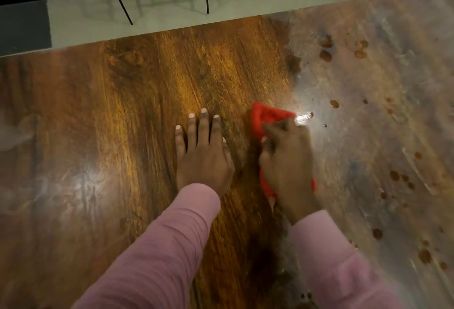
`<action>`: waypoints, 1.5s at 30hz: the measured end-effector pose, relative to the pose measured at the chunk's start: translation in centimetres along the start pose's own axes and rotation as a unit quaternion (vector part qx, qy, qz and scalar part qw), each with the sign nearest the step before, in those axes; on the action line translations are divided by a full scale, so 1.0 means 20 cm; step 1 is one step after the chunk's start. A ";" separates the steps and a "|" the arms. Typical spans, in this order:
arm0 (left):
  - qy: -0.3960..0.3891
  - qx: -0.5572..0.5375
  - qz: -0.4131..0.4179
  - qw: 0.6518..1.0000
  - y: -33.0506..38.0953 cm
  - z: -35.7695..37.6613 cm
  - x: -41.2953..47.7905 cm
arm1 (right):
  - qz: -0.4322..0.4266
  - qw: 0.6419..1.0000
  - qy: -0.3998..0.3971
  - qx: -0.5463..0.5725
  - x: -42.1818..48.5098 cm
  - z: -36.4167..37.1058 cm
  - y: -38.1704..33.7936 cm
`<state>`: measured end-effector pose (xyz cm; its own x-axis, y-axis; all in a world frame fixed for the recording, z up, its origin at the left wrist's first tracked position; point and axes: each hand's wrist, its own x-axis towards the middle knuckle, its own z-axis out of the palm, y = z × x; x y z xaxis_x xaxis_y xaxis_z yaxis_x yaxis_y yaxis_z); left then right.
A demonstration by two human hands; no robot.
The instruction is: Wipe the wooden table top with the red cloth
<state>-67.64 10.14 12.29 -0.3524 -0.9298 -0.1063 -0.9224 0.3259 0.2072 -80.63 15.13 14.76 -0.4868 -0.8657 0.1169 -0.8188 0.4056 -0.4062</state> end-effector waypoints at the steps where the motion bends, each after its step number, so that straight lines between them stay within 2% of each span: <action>1: -0.001 0.002 0.002 1.000 0.00 0.00 0.00 | -0.035 0.999 -0.012 0.005 -0.06 0.01 -0.03; 5: -0.005 0.004 0.010 1.000 0.00 0.00 0.00 | -0.135 0.990 -0.044 0.006 -0.17 -0.01 0.02; 7: 0.000 0.005 0.006 1.000 -0.01 0.00 0.00 | -0.092 0.995 -0.026 -0.018 -0.11 -0.05 0.11; 10: 0.001 0.007 0.007 1.000 -0.01 0.01 0.00 | 0.032 0.999 0.002 -0.026 0.03 -0.09 0.21; 12: 0.001 0.010 0.007 1.000 -0.01 0.01 0.00 | 0.057 0.998 0.016 -0.017 0.02 -0.07 0.17; 14: 0.000 0.014 0.001 1.000 0.00 0.02 0.00 | 0.028 1.000 0.010 -0.002 -0.08 -0.04 0.08; 18: 0.003 0.011 0.004 1.000 0.00 0.01 0.00 | -0.106 0.993 -0.047 0.039 -0.31 -0.03 0.02; 20: 0.000 0.009 0.003 1.000 0.00 0.01 0.00 | -0.120 0.992 -0.046 0.005 -0.29 -0.07 0.11; 24: 0.001 0.004 0.003 1.000 0.00 0.01 0.00 | 0.031 0.999 0.013 -0.009 -0.13 -0.11 0.25; 26: 0.007 0.002 0.004 1.000 0.00 0.01 0.00 | 0.063 0.998 0.022 0.005 -0.13 -0.10 0.23; 28: 0.016 0.001 0.002 1.000 0.00 0.01 0.00 | 0.043 0.999 0.008 0.018 -0.21 -0.09 0.17; 32: 0.013 -0.011 0.000 1.000 0.01 0.01 0.01 | -0.089 0.994 -0.051 0.031 -0.43 -0.10 0.11; 34: 0.014 -0.025 0.002 1.000 0.00 0.00 0.00 | -0.104 0.993 -0.046 0.017 -0.41 -0.12 0.16; 37: 0.032 -0.068 0.012 0.997 0.00 -0.02 -0.05 | -0.019 1.000 -0.012 0.002 -0.30 -0.15 0.26; 40: 0.069 -0.180 0.007 0.981 0.10 -0.03 -0.19 | 0.026 1.000 0.003 0.014 -0.24 -0.15 0.29; 42: 0.061 -0.244 0.019 0.968 0.18 -0.01 -0.34 | 0.030 0.999 0.007 0.009 -0.25 -0.15 0.29; 45: 0.033 -0.253 0.048 0.966 0.24 0.05 -0.49 | 0.032 0.999 0.005 0.021 -0.28 -0.15 0.29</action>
<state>-68.77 20.98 13.31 -0.4052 -0.9142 -0.0037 -0.6851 0.3010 0.6634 -83.53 23.18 14.52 -0.5405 -0.8355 0.0987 -0.7732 0.4470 -0.4499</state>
